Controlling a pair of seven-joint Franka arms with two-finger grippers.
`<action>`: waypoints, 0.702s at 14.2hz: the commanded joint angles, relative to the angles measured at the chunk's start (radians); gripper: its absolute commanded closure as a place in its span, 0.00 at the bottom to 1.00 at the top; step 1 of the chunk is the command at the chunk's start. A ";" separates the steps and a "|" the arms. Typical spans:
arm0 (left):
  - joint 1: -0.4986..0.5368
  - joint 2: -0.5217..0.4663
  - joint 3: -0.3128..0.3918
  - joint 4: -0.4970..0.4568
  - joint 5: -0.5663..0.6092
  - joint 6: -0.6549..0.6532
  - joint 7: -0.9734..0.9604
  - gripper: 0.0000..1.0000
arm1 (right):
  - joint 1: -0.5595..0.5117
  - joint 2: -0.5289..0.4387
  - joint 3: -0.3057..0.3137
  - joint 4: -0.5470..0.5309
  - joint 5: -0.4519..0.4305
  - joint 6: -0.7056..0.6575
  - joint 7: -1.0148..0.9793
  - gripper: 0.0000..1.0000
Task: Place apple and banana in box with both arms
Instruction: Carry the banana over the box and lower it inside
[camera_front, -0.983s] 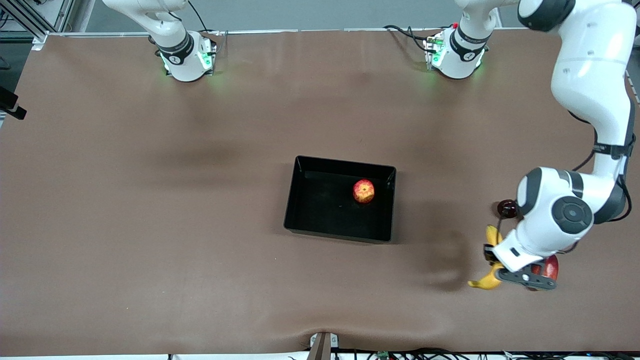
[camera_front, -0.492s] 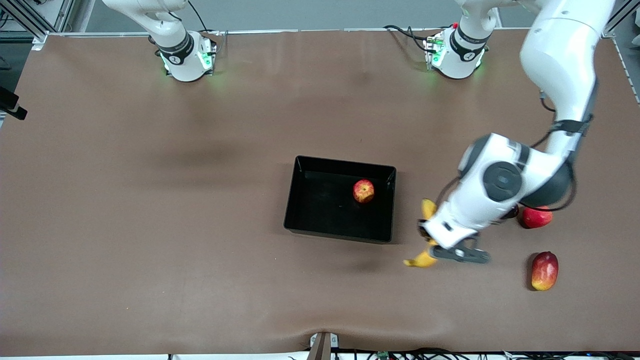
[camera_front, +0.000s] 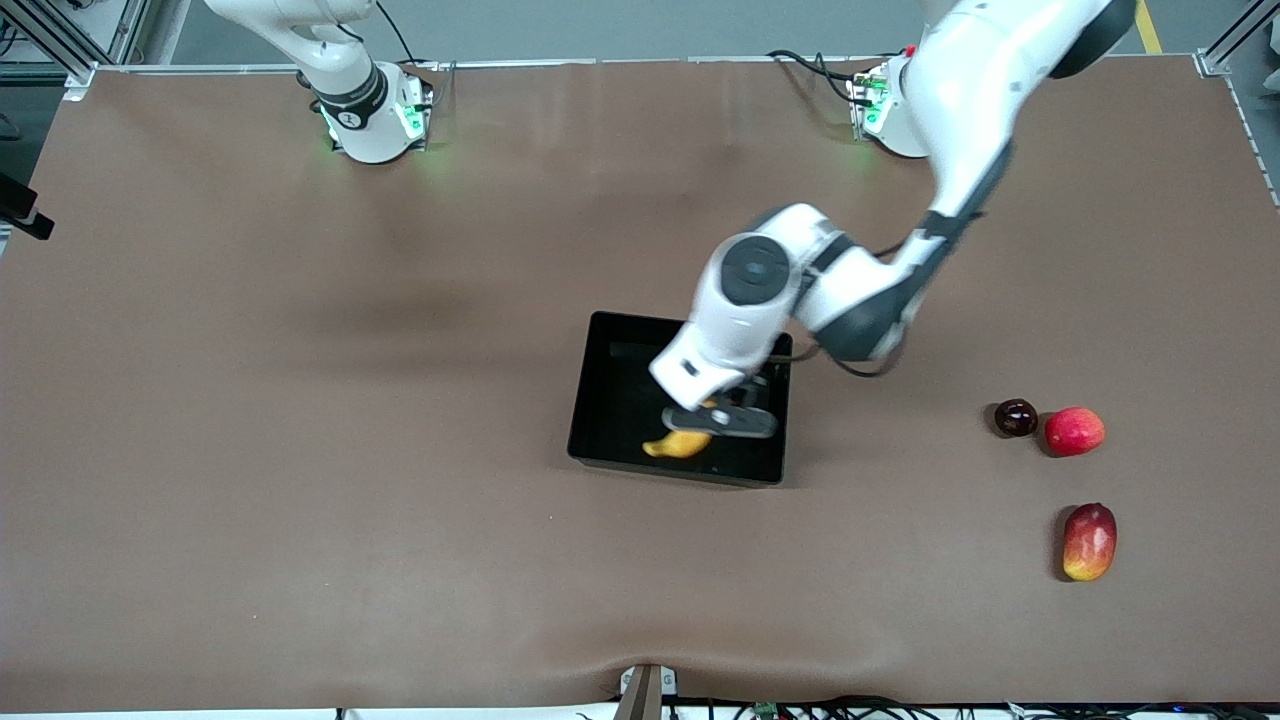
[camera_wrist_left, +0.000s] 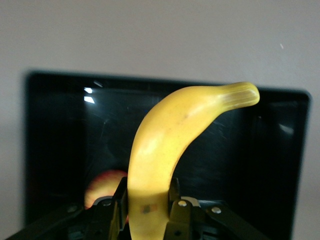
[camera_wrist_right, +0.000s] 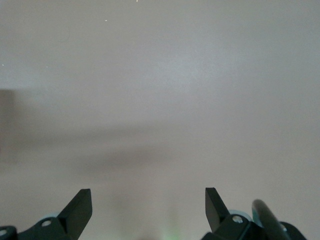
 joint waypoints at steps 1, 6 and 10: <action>-0.120 0.071 0.095 0.056 0.013 0.055 -0.034 1.00 | -0.025 0.003 0.014 0.006 0.003 -0.007 0.012 0.00; -0.208 0.141 0.191 0.054 0.014 0.132 -0.031 1.00 | -0.027 0.004 0.014 0.005 0.003 -0.007 0.012 0.00; -0.224 0.163 0.218 0.045 0.020 0.146 -0.028 0.98 | -0.028 0.004 0.014 0.005 0.003 -0.007 0.012 0.00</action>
